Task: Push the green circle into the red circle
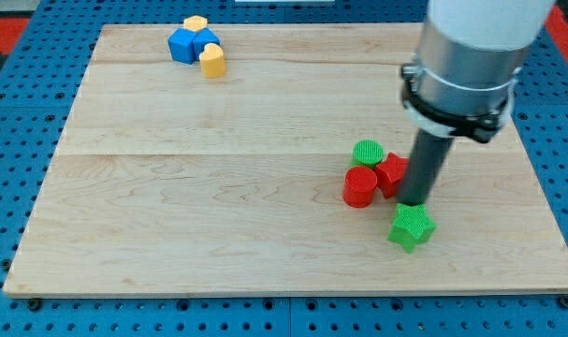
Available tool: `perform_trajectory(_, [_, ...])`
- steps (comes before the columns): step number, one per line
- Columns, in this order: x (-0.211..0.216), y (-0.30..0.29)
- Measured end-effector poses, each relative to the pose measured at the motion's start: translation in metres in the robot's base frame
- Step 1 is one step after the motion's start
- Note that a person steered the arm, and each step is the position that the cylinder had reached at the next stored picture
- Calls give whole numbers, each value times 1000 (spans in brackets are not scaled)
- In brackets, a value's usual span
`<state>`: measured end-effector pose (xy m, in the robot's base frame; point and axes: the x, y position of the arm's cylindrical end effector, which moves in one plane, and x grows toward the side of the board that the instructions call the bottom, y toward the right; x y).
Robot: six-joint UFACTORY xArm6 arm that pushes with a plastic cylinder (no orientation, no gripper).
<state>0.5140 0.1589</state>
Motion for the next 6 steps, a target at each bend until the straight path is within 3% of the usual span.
perform_trajectory(1, [-43,17])
perform_trajectory(2, [-82,-49])
perform_trajectory(3, [-67,-74])
perform_trajectory(4, [-79,-86])
perform_trajectory(5, [-88,-147])
perform_trajectory(6, [-64,-99])
